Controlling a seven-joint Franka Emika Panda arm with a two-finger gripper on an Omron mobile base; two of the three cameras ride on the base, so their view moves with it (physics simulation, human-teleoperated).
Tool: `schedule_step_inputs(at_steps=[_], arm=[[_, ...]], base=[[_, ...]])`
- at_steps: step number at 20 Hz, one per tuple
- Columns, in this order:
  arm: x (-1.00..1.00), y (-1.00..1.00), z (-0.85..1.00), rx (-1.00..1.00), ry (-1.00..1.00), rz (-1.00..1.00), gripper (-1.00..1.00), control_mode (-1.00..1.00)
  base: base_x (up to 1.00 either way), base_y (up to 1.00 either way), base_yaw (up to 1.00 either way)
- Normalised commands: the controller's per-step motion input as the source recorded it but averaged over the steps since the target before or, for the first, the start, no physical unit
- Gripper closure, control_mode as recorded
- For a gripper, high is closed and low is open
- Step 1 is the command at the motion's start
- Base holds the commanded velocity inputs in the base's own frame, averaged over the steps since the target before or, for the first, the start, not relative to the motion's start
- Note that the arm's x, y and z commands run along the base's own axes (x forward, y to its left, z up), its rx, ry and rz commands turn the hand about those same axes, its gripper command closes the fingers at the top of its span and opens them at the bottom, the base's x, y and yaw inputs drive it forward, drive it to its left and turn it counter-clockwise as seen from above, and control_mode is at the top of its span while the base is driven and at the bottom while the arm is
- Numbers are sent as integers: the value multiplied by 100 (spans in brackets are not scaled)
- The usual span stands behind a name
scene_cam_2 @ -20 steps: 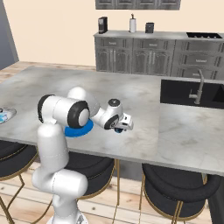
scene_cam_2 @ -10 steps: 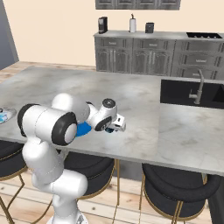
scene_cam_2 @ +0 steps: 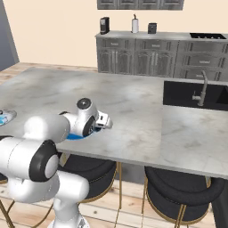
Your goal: Place two yogurt containers on each plate.
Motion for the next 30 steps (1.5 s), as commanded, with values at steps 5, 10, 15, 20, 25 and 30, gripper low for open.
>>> schedule_step_inputs(at_steps=[5,10,15,20,25,30], arm=[[-16,58,24,-3,-1,0,100,-100],[-12,44,1,0,0,0,100,-100],[-2,47,-1,-3,0,0,100,-100],[8,19,-11,-2,0,1,100,-100],[2,1,-29,-1,2,4,100,-100],[1,1,-24,0,1,4,100,-100]], base=[[0,0,0],[0,0,0],[0,0,0],[0,0,0],[0,0,0],[0,0,0]])
